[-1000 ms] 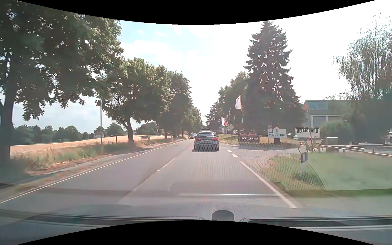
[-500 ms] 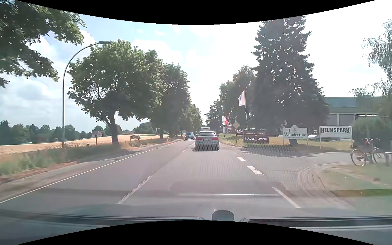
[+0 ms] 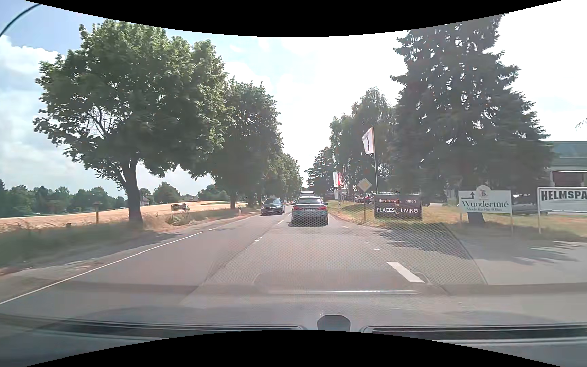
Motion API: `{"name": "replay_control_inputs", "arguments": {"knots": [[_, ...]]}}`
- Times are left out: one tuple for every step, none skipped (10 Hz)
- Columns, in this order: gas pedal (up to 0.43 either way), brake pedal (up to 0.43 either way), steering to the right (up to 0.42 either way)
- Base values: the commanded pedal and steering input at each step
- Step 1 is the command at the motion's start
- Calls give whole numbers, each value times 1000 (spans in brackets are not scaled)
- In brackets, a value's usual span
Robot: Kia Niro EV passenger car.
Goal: Follow the waypoints while adhering to traffic rules and regulations
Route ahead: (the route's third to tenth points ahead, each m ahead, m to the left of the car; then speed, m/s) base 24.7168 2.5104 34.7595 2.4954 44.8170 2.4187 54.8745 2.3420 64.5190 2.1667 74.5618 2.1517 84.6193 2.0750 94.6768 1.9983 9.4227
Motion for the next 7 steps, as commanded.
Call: {"name": "replay_control_inputs", "arguments": {"knots": [[169,0,1],[169,0,1],[169,0,1],[169,0,1],[169,0,1],[177,0,1],[177,0,1]]}}
